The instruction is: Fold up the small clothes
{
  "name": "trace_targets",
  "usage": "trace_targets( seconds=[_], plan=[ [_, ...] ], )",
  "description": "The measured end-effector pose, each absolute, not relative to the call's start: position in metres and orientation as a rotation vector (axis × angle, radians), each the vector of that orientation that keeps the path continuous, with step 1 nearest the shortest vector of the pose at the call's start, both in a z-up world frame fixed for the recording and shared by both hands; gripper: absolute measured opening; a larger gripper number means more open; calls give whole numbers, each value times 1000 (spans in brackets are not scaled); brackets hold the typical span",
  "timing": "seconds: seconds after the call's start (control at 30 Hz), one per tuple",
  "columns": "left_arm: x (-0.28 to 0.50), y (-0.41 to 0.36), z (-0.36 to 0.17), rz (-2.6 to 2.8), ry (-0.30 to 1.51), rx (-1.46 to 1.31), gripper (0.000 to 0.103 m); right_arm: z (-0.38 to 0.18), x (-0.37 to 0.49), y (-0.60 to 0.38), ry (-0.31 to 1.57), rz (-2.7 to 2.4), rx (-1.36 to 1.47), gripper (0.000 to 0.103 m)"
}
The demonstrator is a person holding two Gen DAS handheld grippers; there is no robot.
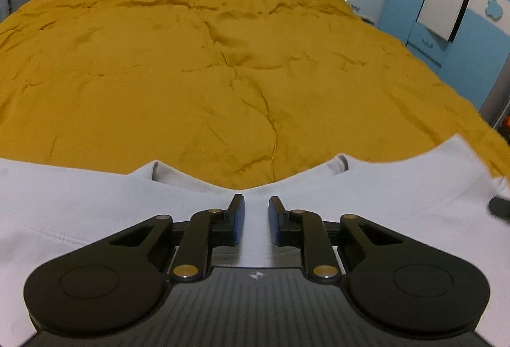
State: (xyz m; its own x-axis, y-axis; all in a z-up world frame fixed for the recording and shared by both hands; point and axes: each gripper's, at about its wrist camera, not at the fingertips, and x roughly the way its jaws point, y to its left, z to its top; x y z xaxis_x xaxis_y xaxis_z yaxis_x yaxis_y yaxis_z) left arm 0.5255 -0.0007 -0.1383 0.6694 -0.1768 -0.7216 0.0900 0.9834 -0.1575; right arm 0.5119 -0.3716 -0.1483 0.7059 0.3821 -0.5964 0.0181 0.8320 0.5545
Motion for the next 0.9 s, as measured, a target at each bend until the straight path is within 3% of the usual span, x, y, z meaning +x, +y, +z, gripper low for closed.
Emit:
trace_targets(
  seconds=[0.27, 0.5, 0.9],
  plan=[
    [492, 21, -106, -131, 770, -156, 20, -91, 499, -332, 710, 230, 514, 10],
    [436, 88, -68, -20, 744, -185, 20, -32, 487, -265, 669, 347, 550, 10],
    [372, 201, -29, 96, 714, -227, 21, 5, 485, -63, 766, 411, 379, 9]
  ],
)
